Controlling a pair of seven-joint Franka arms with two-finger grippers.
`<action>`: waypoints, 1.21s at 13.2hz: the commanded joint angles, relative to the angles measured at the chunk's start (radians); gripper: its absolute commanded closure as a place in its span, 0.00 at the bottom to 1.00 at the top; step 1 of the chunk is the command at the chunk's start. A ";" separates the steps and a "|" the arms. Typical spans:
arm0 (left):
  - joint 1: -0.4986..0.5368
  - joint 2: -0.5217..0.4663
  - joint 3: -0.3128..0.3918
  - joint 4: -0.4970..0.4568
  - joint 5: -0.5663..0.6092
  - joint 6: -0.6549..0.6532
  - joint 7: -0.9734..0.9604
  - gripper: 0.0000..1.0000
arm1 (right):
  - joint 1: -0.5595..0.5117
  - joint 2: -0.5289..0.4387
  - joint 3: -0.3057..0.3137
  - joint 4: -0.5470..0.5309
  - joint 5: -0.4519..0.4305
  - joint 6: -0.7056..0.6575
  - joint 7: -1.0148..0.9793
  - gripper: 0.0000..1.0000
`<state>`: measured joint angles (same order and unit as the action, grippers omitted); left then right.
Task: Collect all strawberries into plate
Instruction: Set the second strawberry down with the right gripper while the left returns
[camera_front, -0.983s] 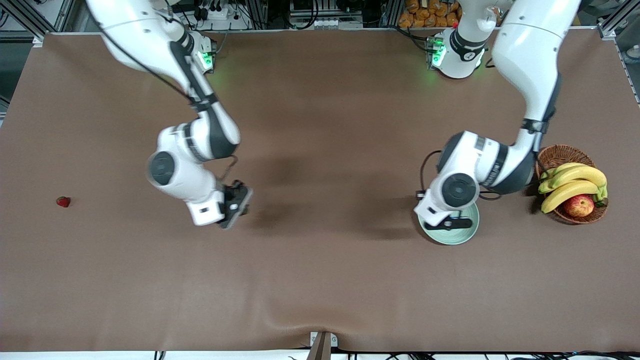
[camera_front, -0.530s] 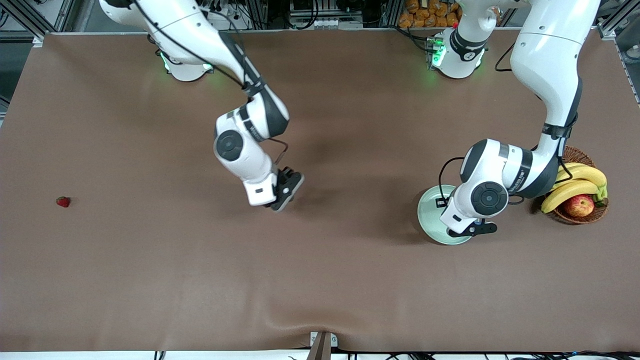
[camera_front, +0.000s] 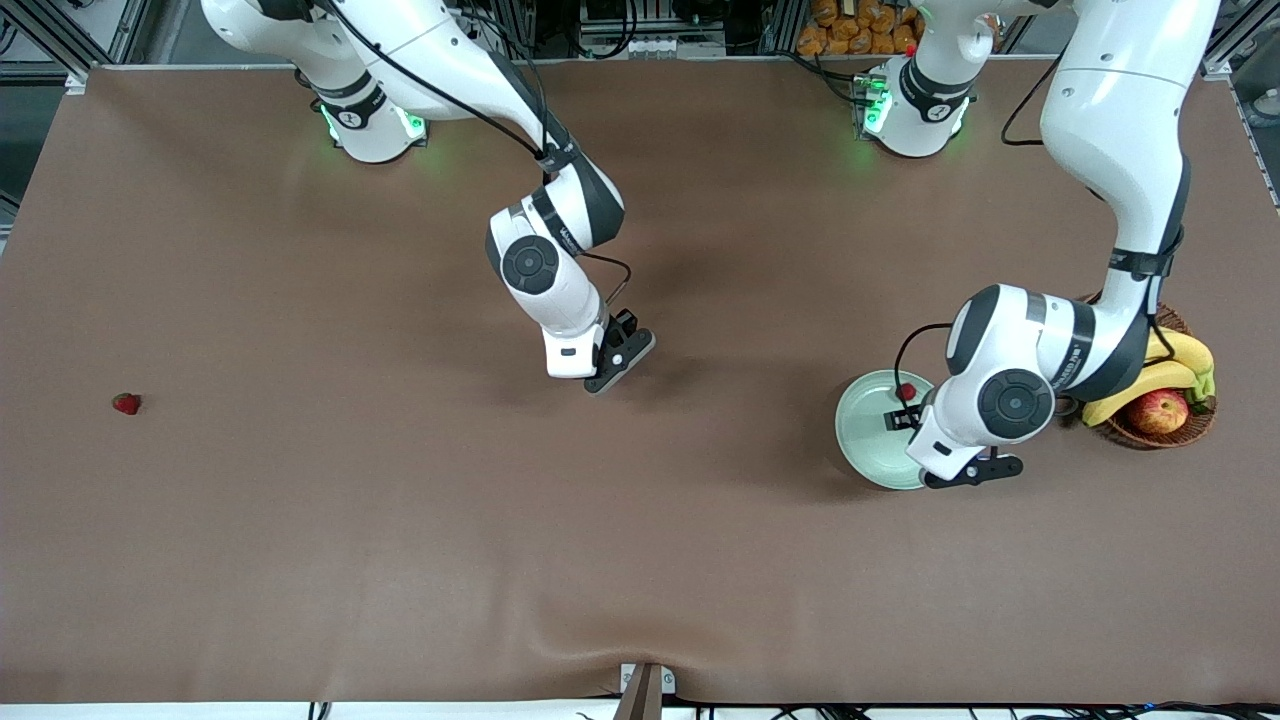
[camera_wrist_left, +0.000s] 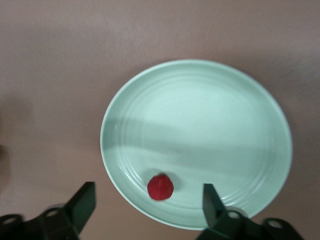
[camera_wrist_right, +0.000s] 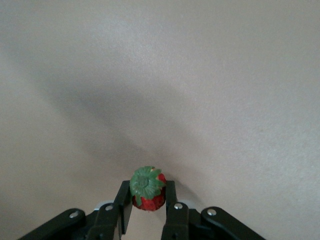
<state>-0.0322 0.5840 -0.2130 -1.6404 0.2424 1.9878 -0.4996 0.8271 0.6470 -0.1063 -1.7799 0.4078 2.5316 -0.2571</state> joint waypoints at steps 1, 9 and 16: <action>-0.006 -0.068 -0.011 -0.002 0.001 -0.015 0.006 0.00 | 0.029 0.011 -0.013 0.019 0.017 -0.002 0.056 0.10; -0.005 -0.151 -0.126 0.021 -0.012 -0.023 -0.025 0.00 | -0.191 -0.183 -0.020 -0.096 0.012 -0.095 -0.071 0.00; -0.144 -0.122 -0.204 0.044 -0.043 -0.020 -0.461 0.00 | -0.714 -0.242 -0.021 -0.095 -0.001 -0.407 -0.592 0.00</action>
<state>-0.1171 0.4507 -0.4199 -1.6073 0.2099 1.9801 -0.8487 0.2308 0.4369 -0.1557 -1.8411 0.4075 2.1557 -0.7226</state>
